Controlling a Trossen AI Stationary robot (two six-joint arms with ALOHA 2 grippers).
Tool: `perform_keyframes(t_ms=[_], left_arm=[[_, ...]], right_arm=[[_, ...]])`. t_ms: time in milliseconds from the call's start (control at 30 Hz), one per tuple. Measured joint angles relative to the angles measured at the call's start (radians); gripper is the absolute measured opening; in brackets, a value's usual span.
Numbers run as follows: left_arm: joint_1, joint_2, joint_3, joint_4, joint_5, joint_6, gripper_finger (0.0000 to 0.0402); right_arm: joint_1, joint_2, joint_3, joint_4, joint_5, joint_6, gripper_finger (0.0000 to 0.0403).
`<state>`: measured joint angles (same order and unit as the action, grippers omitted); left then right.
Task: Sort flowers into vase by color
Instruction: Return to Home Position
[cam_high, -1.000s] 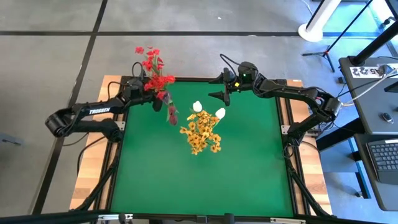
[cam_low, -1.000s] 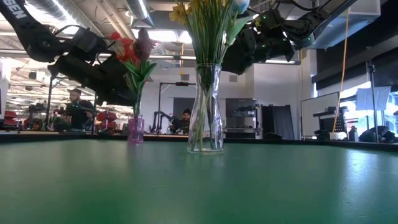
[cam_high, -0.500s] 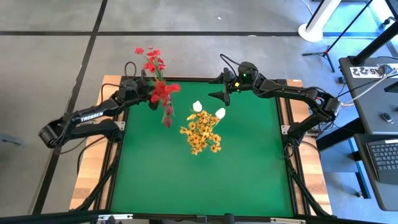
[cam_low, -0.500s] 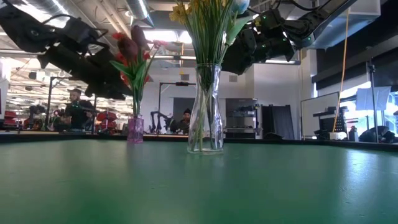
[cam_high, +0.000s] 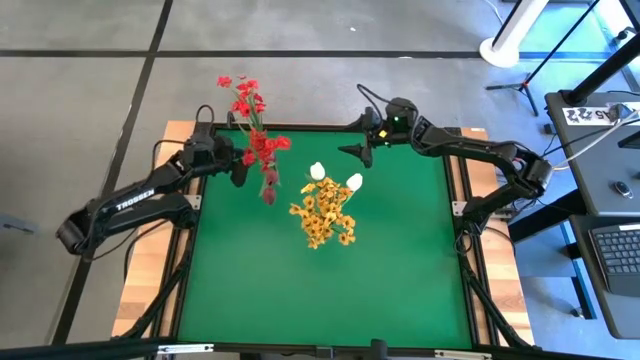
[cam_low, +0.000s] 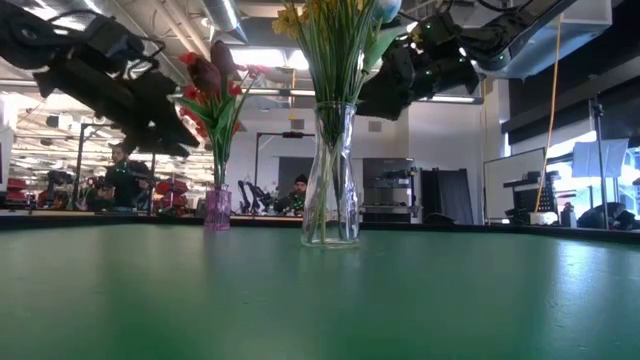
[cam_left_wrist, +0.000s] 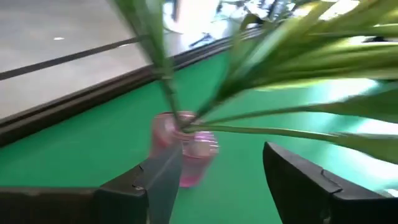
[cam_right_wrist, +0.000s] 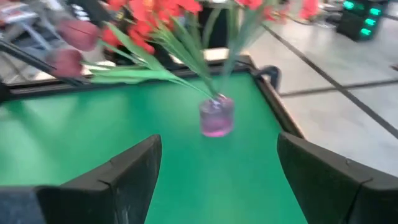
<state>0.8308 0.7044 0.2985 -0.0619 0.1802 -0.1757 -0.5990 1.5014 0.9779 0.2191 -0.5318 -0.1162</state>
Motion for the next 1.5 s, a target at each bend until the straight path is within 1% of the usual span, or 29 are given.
perform_keyframes(t_ms=[67,133,233,367,467,533,567,667,733,800,933,1000,1067,1200,1333,1433,1500], left_arm=[[-0.024,-0.053,0.0,-0.03,0.014,-0.01,0.0202],[-0.054,-0.105,0.0,-0.035,0.013,-0.017,0.0181],[-0.105,-0.187,0.0,-0.035,-0.01,-0.024,0.0144],[-0.17,-0.297,0.0,-0.039,-0.073,-0.015,0.009],[-0.224,-0.371,-0.007,-0.034,-0.093,0.001,0.0044],[-0.268,-0.414,-0.031,0.001,-0.092,0.0,0.0015],[-0.295,-0.434,-0.048,0.022,-0.092,0.0,0.0008],[-0.376,-0.493,-0.109,0.068,-0.105,-0.004,0.0004],[-0.432,-0.532,-0.141,0.075,-0.143,-0.005,0.0002],[-0.486,-0.563,-0.161,0.077,-0.181,-0.006,0.0001],[-0.583,-0.59,-0.166,0.082,-0.194,-0.007,0.0001],[-0.625,-0.597,-0.161,0.067,-0.198,-0.006,0.0001],[-0.664,-0.605,-0.135,0.009,-0.22,-0.006,0.0],[-0.723,-0.624,-0.062,-0.081,-0.294,0.023,0.0],[-0.763,-0.656,-0.007,-0.149,-0.298,0.042,0.0],[-0.781,-0.699,0.013,-0.209,-0.301,0.053,0.0],[-0.782,-0.701,0.024,-0.217,-0.305,0.063,0.0]], right_arm=[[-0.005,-0.034,0.0,-0.054,0.044,-0.015,0.0319],[-0.003,-0.075,0.0,-0.111,0.126,-0.041,0.0316],[0.0,-0.153,0.0,-0.214,0.237,-0.055,0.0295],[0.036,-0.238,-0.004,-0.319,0.355,-0.056,0.0238],[0.083,-0.294,-0.054,-0.314,0.395,-0.043,0.0186],[0.115,-0.329,-0.111,-0.303,0.419,-0.021,0.0152],[0.132,-0.35,-0.148,-0.28,0.439,-0.008,0.0137],[0.186,-0.432,-0.271,-0.184,0.516,0.026,0.0095],[0.22,-0.5,-0.353,-0.137,0.575,0.04,0.0073],[0.25,-0.576,-0.429,-0.094,0.61,0.066,0.0054],[0.302,-0.726,-0.571,0.074,0.619,0.11,0.0026],[0.335,-0.789,-0.626,0.121,0.619,0.11,0.0018],[0.363,-0.841,-0.662,0.136,0.629,0.108,0.0012],[0.403,-0.962,-0.681,0.073,0.66,0.085,0.0007],[0.44,-1.099,-0.681,-0.035,0.673,0.046,0.0007],[0.46,-1.241,-0.681,-0.131,0.715,0.025,0.0007],[0.469,-1.337,-0.681,-0.196,0.739,0.022,0.0007]])
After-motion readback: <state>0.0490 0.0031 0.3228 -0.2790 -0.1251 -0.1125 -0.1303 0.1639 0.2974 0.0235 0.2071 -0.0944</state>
